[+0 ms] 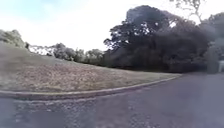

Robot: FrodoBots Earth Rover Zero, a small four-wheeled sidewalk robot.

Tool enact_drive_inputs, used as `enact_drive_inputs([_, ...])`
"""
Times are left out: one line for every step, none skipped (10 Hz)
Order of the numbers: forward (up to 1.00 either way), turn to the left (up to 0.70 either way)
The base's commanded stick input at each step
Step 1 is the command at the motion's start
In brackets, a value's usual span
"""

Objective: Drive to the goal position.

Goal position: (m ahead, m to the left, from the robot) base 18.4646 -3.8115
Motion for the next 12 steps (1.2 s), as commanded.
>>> enact_drive_inputs([0.70, -0.14])
enact_drive_inputs([0.70, -0.14])
enact_drive_inputs([0.70, -0.14])
enact_drive_inputs([0.70, -0.14])
enact_drive_inputs([0.70, -0.14])
enact_drive_inputs([0.70, -0.14])
enact_drive_inputs([0.70, -0.14])
enact_drive_inputs([0.70, -0.14])
enact_drive_inputs([0.70, -0.14])
enact_drive_inputs([0.70, -0.14])
enact_drive_inputs([0.70, -0.14])
enact_drive_inputs([0.70, -0.14])
